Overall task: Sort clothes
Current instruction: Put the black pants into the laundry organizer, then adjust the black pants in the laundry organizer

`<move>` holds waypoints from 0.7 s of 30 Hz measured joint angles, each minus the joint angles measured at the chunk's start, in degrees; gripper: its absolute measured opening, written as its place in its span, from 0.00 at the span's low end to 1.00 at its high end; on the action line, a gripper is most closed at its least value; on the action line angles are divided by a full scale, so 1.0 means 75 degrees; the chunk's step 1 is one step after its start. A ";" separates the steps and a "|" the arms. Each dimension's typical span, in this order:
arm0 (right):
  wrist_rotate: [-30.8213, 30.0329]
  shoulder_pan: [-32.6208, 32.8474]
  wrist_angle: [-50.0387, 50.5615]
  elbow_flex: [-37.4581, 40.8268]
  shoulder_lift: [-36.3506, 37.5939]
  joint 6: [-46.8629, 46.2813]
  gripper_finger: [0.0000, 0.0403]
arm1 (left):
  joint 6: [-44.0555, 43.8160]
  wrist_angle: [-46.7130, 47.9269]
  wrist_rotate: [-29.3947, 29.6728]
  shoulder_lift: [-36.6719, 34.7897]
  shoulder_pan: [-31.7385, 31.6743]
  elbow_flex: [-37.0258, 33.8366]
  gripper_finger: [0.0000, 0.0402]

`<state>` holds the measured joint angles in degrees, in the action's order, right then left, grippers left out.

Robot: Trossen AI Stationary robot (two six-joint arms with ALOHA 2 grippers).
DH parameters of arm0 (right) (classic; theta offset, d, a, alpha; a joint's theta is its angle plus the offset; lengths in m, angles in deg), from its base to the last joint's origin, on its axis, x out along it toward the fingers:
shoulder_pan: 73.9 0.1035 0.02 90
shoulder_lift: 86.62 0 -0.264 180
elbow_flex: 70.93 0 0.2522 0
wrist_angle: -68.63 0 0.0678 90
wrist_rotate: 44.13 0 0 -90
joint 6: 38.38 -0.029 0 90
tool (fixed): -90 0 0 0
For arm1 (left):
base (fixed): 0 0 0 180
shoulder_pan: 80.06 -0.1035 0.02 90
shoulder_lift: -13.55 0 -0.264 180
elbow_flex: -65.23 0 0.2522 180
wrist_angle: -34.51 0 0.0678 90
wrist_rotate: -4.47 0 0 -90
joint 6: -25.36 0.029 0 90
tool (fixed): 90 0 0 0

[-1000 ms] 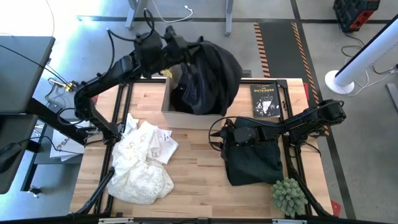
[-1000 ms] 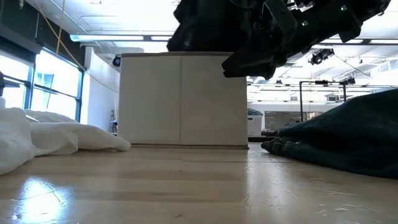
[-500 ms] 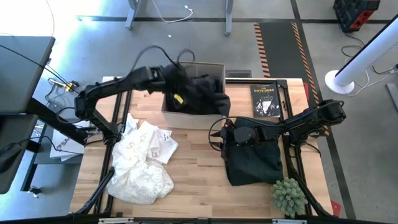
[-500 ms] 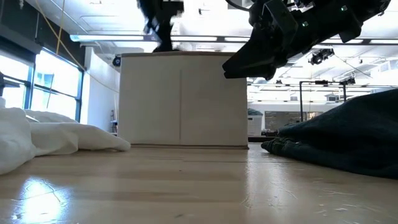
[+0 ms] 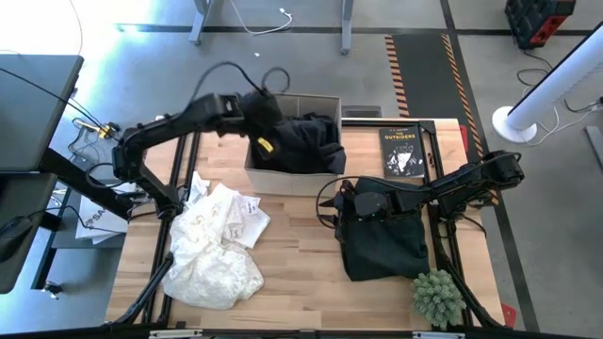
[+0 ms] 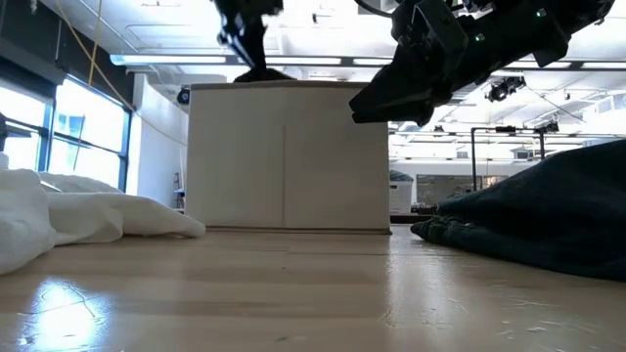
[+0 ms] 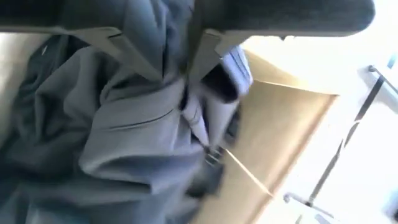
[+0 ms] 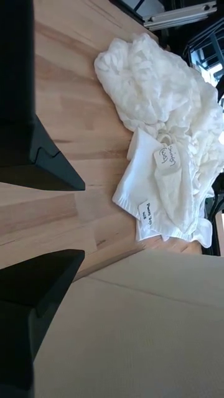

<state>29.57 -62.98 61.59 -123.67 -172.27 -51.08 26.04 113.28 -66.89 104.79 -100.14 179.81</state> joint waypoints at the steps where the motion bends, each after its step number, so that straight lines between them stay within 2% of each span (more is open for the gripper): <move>1: 0.0000 0.0000 -0.0001 0.0000 0.0000 -0.0046 0.40 | -0.0028 0.0121 0.0008 0.0000 -0.0044 0.0277 0.24; 5: 0.0000 0.0000 -0.0002 0.0000 0.0000 -0.0047 0.40 | -0.0164 0.0146 0.0014 -0.0012 -0.0144 0.1098 0.37; 9: 0.0000 0.0000 -0.0003 0.0000 0.0000 -0.0047 0.40 | -0.0262 -0.0802 -0.0228 -0.0012 -0.0147 0.1200 0.44; 15: 0.0000 0.0000 -0.0001 0.0000 0.0000 -0.0047 0.40 | -0.0039 -0.3167 -0.2066 0.0196 -0.0144 0.0198 0.42; 21: 0.0000 0.0000 0.0034 0.0000 0.0000 -0.0047 0.40 | -0.0210 -0.4767 -0.2194 0.1128 -0.0351 -0.1092 0.37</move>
<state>29.57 -62.98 61.84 -123.67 -172.27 -51.44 24.47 77.52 -83.35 113.25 -102.78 171.63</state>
